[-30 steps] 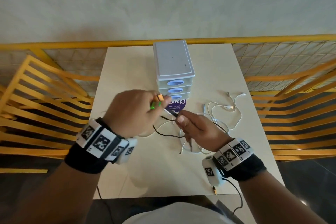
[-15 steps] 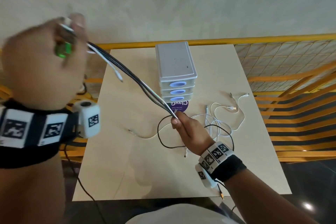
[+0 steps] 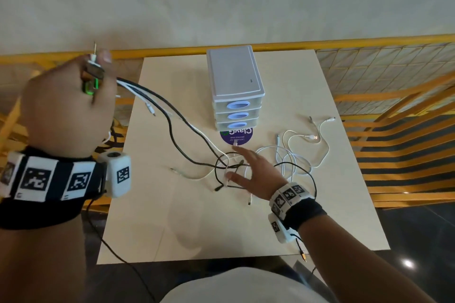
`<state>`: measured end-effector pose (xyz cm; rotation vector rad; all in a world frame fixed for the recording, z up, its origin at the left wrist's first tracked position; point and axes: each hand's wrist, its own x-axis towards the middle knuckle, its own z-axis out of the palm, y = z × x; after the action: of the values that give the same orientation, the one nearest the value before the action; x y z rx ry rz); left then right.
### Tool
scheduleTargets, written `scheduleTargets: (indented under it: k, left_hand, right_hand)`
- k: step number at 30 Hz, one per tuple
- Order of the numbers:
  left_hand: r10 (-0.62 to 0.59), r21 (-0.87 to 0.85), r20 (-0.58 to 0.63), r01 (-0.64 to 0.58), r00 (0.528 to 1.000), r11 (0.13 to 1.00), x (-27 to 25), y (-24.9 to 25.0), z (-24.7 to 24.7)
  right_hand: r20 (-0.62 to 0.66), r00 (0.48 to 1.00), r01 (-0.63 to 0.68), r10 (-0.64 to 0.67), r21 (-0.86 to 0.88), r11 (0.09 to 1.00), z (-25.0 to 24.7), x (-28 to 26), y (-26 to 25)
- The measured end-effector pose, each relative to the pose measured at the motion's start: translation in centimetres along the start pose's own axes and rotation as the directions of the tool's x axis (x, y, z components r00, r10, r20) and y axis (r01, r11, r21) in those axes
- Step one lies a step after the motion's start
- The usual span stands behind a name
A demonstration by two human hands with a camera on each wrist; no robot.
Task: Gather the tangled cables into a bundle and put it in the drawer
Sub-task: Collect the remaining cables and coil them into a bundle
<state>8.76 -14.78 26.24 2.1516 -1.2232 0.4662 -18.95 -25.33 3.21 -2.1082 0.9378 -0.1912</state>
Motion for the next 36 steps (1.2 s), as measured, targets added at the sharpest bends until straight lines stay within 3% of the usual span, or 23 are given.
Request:
scheduleTargets:
  k: [3, 4, 7, 9, 12, 17, 21, 27, 32, 36]
  left_hand:
    - [0.025, 0.060, 0.084, -0.030, 0.996, 0.998, -1.1, -1.1, 0.5]
    - [0.033, 0.073, 0.112, -0.041, 0.993, 0.997, -1.1, -1.5, 0.8]
    - [0.085, 0.096, 0.218, -0.108, 0.972, 0.989, -2.4, -2.0, 1.5]
    - [0.099, 0.092, 0.258, -0.126, 0.961, 0.988, -3.2, -1.8, 2.1]
    - [0.128, 0.061, 0.309, -0.154, 0.942, 0.986, -4.8, -1.1, 3.5]
    - [0.181, 0.011, 0.516, -0.218, 0.837, 0.976, -7.6, -1.8, 7.0]
    - [0.134, 0.028, 0.607, -0.190, 0.783, 0.981, -9.2, -3.1, 8.9]
    - [-0.019, 0.065, 0.666, -0.033, 0.746, 0.997, -10.0, -4.2, 10.3]
    - [-0.059, 0.089, 0.548, 0.012, 0.835, 0.996, -11.5, -2.8, 10.5]
    - [0.015, -0.056, 0.486, 0.014, 0.874, 0.998, -12.4, 0.2, 11.2]
  right_hand:
    - [-0.245, 0.963, -0.087, 0.114, 0.120, 0.989, -2.8, -2.6, 3.2]
    - [-0.281, 0.938, -0.177, 0.205, 0.122, 0.977, -3.9, -3.5, 4.9]
    - [-0.138, 0.828, -0.554, 0.544, -0.053, 0.831, -6.9, -6.6, 9.3]
    - [0.041, 0.757, -0.635, 0.653, -0.190, 0.748, -7.1, -8.7, 11.2]
    - [0.131, 0.736, -0.628, 0.665, -0.237, 0.741, -4.9, -10.9, 12.1]
    - [-0.087, 0.771, -0.635, 0.630, -0.033, 0.772, -3.4, -9.5, 11.7]
    - [-0.258, 0.727, -0.627, 0.636, 0.126, 0.768, -6.9, -6.3, 14.3]
    - [-0.236, 0.696, -0.664, 0.678, 0.148, 0.733, -14.5, -0.1, 17.6]
    - [-0.159, 0.722, -0.677, 0.673, 0.038, 0.735, -15.7, 3.8, 18.4]
    - [-0.221, 0.756, -0.640, 0.616, -0.051, 0.767, -14.2, 5.9, 18.0]
